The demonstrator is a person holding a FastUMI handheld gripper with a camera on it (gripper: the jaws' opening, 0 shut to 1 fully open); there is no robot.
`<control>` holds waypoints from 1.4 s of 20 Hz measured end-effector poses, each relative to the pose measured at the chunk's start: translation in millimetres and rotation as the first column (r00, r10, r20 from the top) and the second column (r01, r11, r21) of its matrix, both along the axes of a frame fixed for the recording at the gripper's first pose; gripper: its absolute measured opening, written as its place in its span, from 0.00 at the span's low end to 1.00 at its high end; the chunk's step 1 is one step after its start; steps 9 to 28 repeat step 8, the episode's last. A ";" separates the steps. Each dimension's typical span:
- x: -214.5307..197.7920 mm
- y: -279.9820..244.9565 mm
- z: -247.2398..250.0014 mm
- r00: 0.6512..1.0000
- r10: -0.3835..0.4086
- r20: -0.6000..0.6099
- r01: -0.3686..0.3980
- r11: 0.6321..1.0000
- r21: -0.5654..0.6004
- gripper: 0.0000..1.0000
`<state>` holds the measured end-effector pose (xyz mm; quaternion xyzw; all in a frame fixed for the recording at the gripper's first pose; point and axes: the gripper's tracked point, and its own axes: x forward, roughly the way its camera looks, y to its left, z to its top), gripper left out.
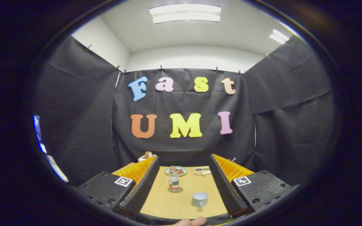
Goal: Take the bottle from table, then pour the juice into the cup, finally place the bottle on the coaster
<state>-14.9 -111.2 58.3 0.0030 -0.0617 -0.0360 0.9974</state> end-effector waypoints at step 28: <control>0.6 6.9 -9.5 0.996 0.025 -0.081 -0.023 0.999 0.030 1.00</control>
